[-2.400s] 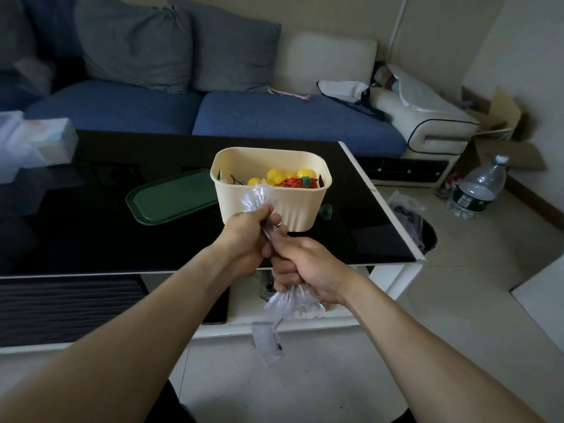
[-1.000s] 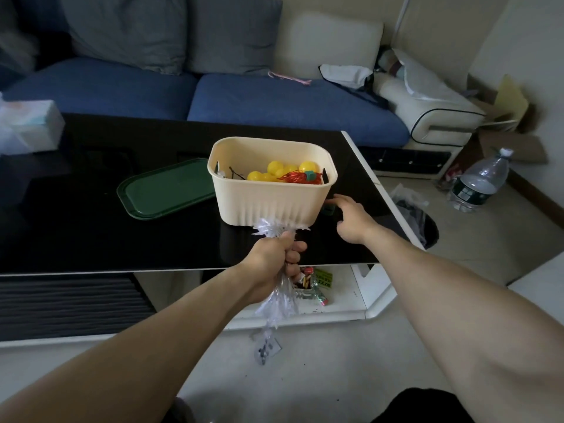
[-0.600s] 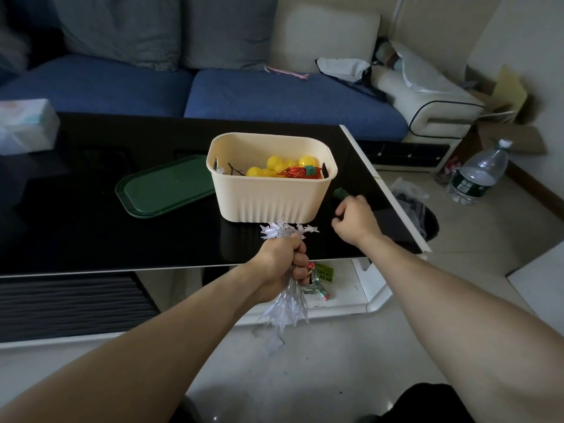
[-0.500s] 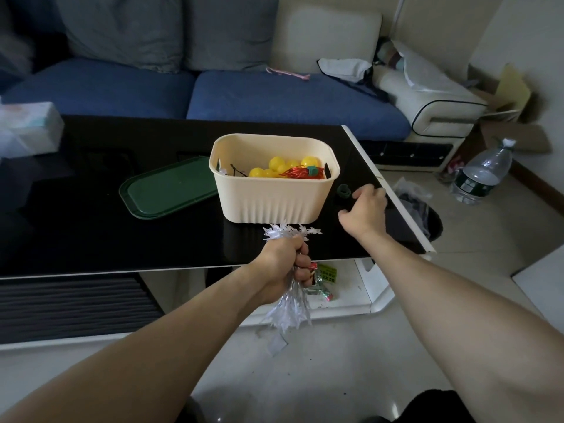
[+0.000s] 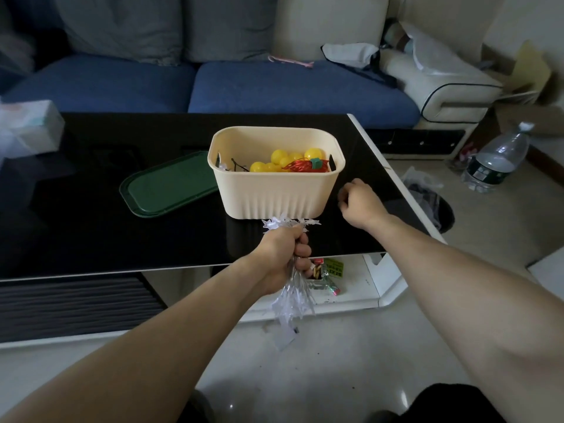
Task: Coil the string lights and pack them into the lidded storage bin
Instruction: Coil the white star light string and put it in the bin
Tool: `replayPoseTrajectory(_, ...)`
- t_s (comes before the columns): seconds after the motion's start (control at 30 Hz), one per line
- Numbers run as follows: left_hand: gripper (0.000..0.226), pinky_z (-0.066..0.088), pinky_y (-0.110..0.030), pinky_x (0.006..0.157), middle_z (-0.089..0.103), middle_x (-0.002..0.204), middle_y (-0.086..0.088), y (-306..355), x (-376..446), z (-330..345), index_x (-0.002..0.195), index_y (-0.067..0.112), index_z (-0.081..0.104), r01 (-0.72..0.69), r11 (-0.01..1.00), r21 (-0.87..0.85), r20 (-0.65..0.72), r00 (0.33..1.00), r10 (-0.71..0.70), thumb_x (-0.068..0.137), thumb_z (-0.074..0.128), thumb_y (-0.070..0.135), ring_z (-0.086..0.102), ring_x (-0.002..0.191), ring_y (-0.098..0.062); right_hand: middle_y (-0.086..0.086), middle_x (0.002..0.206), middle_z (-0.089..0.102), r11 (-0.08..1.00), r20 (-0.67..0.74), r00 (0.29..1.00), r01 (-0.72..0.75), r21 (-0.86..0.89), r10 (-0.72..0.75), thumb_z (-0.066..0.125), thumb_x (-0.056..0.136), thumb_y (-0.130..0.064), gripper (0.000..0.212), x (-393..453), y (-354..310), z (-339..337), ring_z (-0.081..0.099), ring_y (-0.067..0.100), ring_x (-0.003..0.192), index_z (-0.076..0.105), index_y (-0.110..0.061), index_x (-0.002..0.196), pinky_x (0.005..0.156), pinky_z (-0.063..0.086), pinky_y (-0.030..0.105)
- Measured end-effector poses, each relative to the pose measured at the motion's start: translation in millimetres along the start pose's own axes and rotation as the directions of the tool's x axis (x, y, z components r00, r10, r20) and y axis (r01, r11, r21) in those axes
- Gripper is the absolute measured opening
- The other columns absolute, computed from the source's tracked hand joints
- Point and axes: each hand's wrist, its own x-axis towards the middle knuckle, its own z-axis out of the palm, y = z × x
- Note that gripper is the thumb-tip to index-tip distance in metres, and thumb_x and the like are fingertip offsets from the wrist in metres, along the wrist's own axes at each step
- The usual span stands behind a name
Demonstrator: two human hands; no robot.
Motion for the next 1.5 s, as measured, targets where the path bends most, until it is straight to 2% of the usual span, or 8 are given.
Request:
replayPoseTrajectory(0.17, 0.036, 0.039, -0.03, 0.05, 0.03, 0.052, 0.002, -1, -1, 1, 0.072, 0.016, 0.04, -0.014, 1.0, 0.007, -0.026, 1.0, 0.014, 0.106, 0.03, 0.023, 0.027, 0.041, -0.015, 0.002, 0.098, 0.058, 0.98, 0.019, 1.0, -0.014, 0.199, 0.01, 0.071, 0.089, -0.016, 0.021, -52, -9, -4, 0.056, 0.014, 0.082, 0.051, -0.017, 0.097, 0.064, 0.042, 0.025)
replayPoseTrajectory(0.37, 0.04, 0.035, -0.029, 0.05, 0.031, 0.05, 0.001, -7, -9, 6, 0.069, 0.017, 0.04, 0.002, 0.999, 0.045, -0.07, 0.998, 0.001, 0.106, 0.028, 0.025, 0.028, 0.039, -0.015, 0.016, 0.097, 0.07, 0.898, 0.314, 0.944, -0.048, 0.437, -0.102, 0.057, 0.099, -0.021, 0.015, -113, -49, -36, 0.065, 0.023, 0.082, 0.069, -0.012, 0.099, 0.073, 0.051, 0.035)
replayPoseTrajectory(0.43, 0.037, 0.033, -0.028, 0.048, 0.031, 0.049, 0.0, -10, -12, 7, 0.069, 0.017, 0.04, 0.006, 0.997, 0.073, -0.063, 0.998, -0.002, 0.103, 0.028, 0.02, 0.027, 0.04, -0.016, 0.028, 0.107, 0.068, 0.882, 0.319, 0.94, -0.042, 0.469, -0.125, 0.05, 0.102, -0.023, 0.028, -127, -62, -44, 0.066, 0.04, 0.091, 0.072, -0.006, 0.105, 0.082, 0.054, 0.047)
replayPoseTrajectory(0.6, 0.041, 0.03, -0.027, 0.049, 0.039, 0.05, -0.004, -9, -23, 11, 0.059, 0.013, 0.042, -0.011, 0.995, 0.101, 0.105, 0.994, 0.0, 0.095, 0.033, 0.029, 0.024, 0.045, -0.018, 0.007, 0.095, 0.074, 0.747, 0.199, 0.978, -0.086, 0.659, -0.063, 0.043, 0.104, -0.012, 0.032, -158, -63, -47, 0.07, 0.018, 0.082, 0.074, -0.02, 0.104, 0.086, 0.06, 0.044)
replayPoseTrajectory(0.7, 0.044, 0.032, -0.026, 0.046, 0.039, 0.049, -0.003, -13, -24, 14, 0.061, 0.013, 0.045, -0.026, 0.988, 0.151, 0.126, 0.992, 0.007, 0.099, 0.034, 0.034, 0.026, 0.044, -0.017, 0.01, 0.09, 0.076, 0.632, 0.188, 0.982, -0.142, 0.762, -0.006, 0.047, 0.101, -0.005, 0.031, -168, -55, -40, 0.075, 0.026, 0.083, 0.074, -0.02, 0.098, 0.087, 0.06, 0.047)
replayPoseTrajectory(1.07, 0.026, 0.033, -0.026, 0.046, 0.034, 0.052, 0.002, -18, -24, 14, 0.093, 0.005, 0.058, -0.125, 0.96, 0.25, 0.103, 0.989, 0.102, 0.089, 0.072, 0.027, 0.028, 0.045, -0.014, 0.006, 0.079, 0.075, 0.558, 0.175, 0.977, -0.212, 0.802, 0.12, 0.062, 0.097, -0.007, 0.016, -161, -43, -46, 0.075, 0.021, 0.069, 0.076, -0.012, 0.092, 0.059, 0.06, 0.029)
replayPoseTrajectory(1.33, 0.021, 0.043, -0.026, 0.053, 0.036, 0.056, 0.002, -5, -28, -5, 0.105, 0.003, 0.065, -0.084, 0.871, 0.484, 0.247, 0.968, -0.044, 0.092, 0.067, 0.02, 0.033, 0.051, -0.013, 0.016, 0.09, 0.077, 0.367, 0.327, 0.941, -0.336, 0.867, 0.089, 0.035, 0.108, -0.038, 0.047, -160, -47, -55, 0.077, 0.029, 0.083, 0.067, -0.002, 0.107, 0.066, 0.063, 0.032)
replayPoseTrajectory(1.5, 0.015, 0.043, -0.028, 0.056, 0.036, 0.055, 0.001, -1, -27, -8, 0.083, 0.01, 0.06, -0.086, 0.872, 0.481, 0.28, 0.958, -0.06, 0.094, 0.065, 0.019, 0.033, 0.049, -0.013, 0.016, 0.083, 0.077, 0.346, 0.288, 0.946, -0.322, 0.881, 0.146, 0.03, 0.108, -0.042, 0.052, -158, -47, -57, 0.076, 0.03, 0.082, 0.062, -0.001, 0.106, 0.073, 0.064, 0.04)
